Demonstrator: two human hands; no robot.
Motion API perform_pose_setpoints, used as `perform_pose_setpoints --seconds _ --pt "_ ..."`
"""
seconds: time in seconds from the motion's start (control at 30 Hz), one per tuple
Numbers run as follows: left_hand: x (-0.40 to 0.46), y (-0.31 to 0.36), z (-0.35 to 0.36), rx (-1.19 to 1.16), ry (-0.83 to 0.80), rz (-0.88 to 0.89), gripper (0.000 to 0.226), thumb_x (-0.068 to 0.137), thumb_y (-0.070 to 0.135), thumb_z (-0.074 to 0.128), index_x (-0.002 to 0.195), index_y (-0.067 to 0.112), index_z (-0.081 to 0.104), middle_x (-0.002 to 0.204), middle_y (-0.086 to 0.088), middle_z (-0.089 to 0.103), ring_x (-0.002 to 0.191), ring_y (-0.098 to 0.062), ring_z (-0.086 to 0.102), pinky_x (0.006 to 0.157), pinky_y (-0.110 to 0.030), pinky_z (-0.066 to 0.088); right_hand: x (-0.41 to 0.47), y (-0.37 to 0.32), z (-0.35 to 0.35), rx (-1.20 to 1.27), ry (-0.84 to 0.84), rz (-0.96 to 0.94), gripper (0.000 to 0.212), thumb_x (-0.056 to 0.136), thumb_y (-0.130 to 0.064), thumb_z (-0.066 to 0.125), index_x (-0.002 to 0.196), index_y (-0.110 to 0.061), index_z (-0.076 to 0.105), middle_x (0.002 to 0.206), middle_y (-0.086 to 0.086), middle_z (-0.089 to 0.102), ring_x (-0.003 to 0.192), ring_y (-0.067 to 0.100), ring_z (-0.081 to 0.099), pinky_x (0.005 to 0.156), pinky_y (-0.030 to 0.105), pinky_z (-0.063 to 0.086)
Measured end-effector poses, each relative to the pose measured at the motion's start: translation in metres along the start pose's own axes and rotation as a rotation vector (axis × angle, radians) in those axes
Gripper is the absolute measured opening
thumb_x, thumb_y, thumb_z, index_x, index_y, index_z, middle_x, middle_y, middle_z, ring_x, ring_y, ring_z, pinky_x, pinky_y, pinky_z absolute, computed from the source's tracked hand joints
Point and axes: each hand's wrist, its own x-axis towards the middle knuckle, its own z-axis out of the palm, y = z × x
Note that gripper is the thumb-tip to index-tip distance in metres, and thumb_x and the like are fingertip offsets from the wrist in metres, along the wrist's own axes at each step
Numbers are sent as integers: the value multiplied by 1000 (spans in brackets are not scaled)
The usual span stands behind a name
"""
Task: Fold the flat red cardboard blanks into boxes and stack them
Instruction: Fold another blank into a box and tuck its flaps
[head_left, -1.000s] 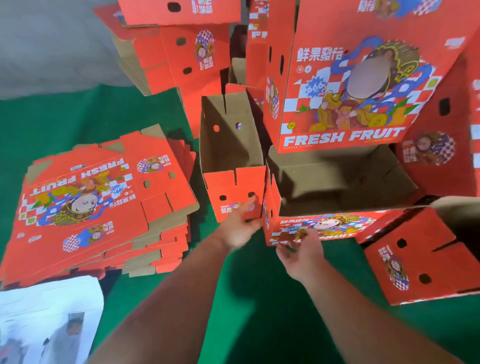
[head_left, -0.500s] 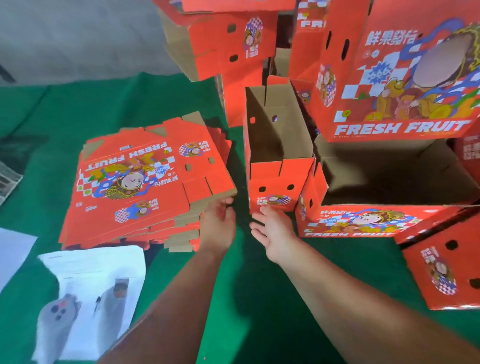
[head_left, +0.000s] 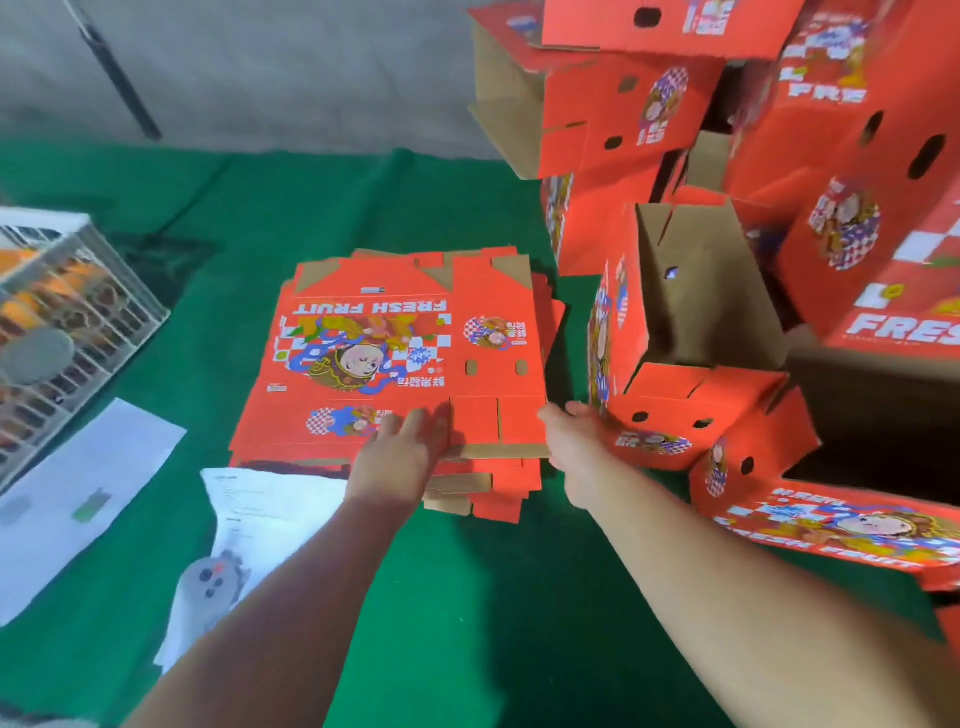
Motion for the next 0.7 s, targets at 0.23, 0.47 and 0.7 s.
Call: perform_pose_setpoints --seconds 0.23,0.47,0.7 --pt "-23 -8 3 -252 456 188 40 94 15 74 133 13 70 115 -11 66 95 -41 61 81 -53 57 9 -12 4 5 2 -46 12 98 -31 68 103 -22 62 102 1 64 79 14 57 68 37 54" --pt "-31 -70 10 -679 310 -808 73 100 56 42 157 10 39 160 -24 40 147 -44 34 121 -51 21 -24 -15 -37 248 -210 -239 31 104 -17 59 131 -33 60 119 -12 74 112 17 69 79 36 50" --pt "-31 -83 -9 -1061 185 -817 106 72 84 33 157 21 35 150 -21 52 142 -46 41 121 -58 26 -57 14 -90 377 -310 -403 36 105 -9 52 137 -25 59 131 7 71 113 25 69 90 40 55"
